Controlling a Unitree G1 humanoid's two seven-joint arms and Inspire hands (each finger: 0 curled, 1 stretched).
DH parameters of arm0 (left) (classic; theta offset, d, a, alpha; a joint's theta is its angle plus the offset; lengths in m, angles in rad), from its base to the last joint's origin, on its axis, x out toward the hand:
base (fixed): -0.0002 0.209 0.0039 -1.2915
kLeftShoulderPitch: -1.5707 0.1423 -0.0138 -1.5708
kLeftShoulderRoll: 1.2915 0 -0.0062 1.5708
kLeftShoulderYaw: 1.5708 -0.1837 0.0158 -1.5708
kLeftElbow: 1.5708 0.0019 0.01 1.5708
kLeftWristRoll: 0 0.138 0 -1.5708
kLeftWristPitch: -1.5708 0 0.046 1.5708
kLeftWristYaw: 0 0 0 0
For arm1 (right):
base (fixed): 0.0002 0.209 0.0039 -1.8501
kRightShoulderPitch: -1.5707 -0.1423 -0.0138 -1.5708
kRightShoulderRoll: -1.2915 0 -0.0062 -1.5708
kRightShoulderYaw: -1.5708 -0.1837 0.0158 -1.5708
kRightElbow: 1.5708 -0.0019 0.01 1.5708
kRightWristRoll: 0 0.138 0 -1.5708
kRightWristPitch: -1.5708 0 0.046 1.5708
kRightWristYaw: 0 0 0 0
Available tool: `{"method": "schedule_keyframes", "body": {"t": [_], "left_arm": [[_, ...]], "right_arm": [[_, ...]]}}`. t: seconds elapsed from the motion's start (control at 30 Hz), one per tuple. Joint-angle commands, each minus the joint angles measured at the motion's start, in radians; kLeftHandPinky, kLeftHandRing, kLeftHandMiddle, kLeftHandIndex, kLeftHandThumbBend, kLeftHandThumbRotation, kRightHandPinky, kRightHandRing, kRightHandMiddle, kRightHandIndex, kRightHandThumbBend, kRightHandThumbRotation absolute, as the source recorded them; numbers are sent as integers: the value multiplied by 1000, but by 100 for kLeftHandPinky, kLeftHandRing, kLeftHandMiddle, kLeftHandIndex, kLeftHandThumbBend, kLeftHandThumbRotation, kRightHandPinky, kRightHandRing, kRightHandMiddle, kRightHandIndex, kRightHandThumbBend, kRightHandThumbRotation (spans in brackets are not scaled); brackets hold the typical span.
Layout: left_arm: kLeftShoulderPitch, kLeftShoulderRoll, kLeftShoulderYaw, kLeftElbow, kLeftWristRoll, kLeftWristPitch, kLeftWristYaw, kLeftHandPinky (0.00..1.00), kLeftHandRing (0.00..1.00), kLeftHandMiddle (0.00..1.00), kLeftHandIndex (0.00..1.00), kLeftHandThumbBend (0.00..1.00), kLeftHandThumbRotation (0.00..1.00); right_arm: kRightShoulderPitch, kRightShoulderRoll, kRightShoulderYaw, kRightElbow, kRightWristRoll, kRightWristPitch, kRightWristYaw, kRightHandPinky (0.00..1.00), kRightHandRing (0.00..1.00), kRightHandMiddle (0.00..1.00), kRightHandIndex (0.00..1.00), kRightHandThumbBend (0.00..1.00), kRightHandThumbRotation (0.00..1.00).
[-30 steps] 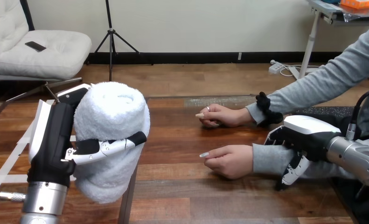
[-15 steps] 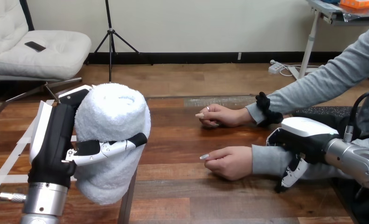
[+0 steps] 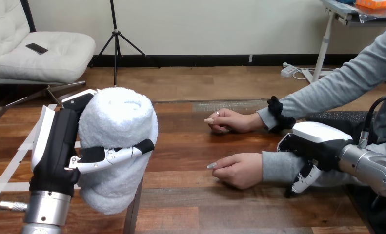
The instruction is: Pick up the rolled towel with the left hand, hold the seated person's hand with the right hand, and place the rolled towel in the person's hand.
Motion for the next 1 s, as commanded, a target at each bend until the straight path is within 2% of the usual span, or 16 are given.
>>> {"method": "schedule_keyframes", "body": {"t": [0.0, 0.33, 0.63, 0.97], "left_arm": [[-42, -11, 13, -64, -21, -32, 2, 35, 37, 41, 42, 66, 0], [-42, -11, 12, -61, -19, -39, 1, 35, 37, 41, 42, 66, 0], [-40, -14, 11, -61, -31, -35, -5, 35, 37, 41, 42, 65, 0], [-38, -15, 12, -60, -21, -35, -1, 34, 37, 41, 42, 66, 0]], "right_arm": [[-65, 11, -4, 4, 12, -15, -26, 34, 39, 45, 46, 69, 4], [-62, 6, -2, 0, 10, -27, -37, 30, 35, 41, 43, 56, 13], [-61, 5, -8, 4, 19, -40, -32, 31, 36, 42, 42, 51, 16], [-55, 6, -14, 10, 23, -57, -61, 26, 31, 36, 37, 48, 15]]}}
